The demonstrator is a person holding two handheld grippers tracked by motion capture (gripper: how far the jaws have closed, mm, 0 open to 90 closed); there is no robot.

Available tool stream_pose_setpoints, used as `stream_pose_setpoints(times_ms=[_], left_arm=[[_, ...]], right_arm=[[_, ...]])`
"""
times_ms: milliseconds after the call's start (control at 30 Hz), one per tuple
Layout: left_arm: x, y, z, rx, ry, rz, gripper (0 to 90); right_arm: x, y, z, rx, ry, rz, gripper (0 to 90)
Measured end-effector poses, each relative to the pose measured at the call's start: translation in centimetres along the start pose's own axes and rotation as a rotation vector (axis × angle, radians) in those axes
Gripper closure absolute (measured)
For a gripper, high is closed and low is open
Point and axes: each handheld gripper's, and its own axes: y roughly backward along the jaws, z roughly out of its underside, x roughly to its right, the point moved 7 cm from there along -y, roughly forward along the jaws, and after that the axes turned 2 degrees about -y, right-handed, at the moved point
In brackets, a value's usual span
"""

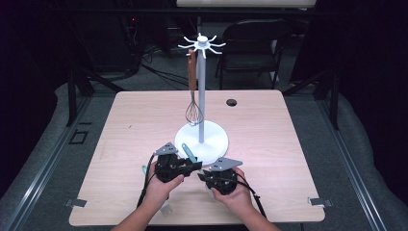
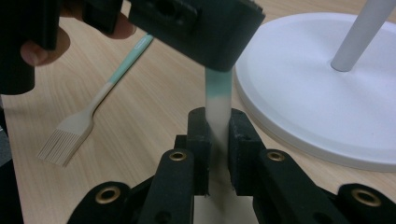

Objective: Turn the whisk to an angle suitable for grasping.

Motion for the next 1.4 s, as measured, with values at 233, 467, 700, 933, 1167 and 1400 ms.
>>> stream_pose_setpoints(times_ms=[233, 467, 700, 933, 1167, 1400], left_arm=[[0.1, -0.3, 0.1, 0.004, 0.029, 0.01, 71.6], [0.3, -0.5, 0.3, -0.002, 0.039, 0.015, 75.2], [0.9, -0.5, 0.0, 0.015, 0.028, 0.026, 81.3], [1.6, -0.8, -0.4, 0.015, -0.025, 0.009, 83.9], [1.6, -1.2, -0.5, 0.012, -0.059, -0.01, 84.3], [1.4, -1.2, -0.6, 0.004, -0.077, -0.005, 84.7]], right_arm=[[0.1, 0.1, -0.2, 0.023, -0.008, 0.015, 80.6], [0.3, 0.2, -0.2, 0.031, -0.008, 0.022, 80.6], [0.3, 0.2, -0.4, 0.056, -0.019, 0.022, 80.7], [0.4, 0.2, -0.5, 0.071, -0.035, 0.019, 81.0], [0.7, 0.2, -0.5, 0.078, -0.063, 0.014, 80.9], [0.7, 0.4, -0.3, 0.059, -0.046, 0.01, 77.7]])
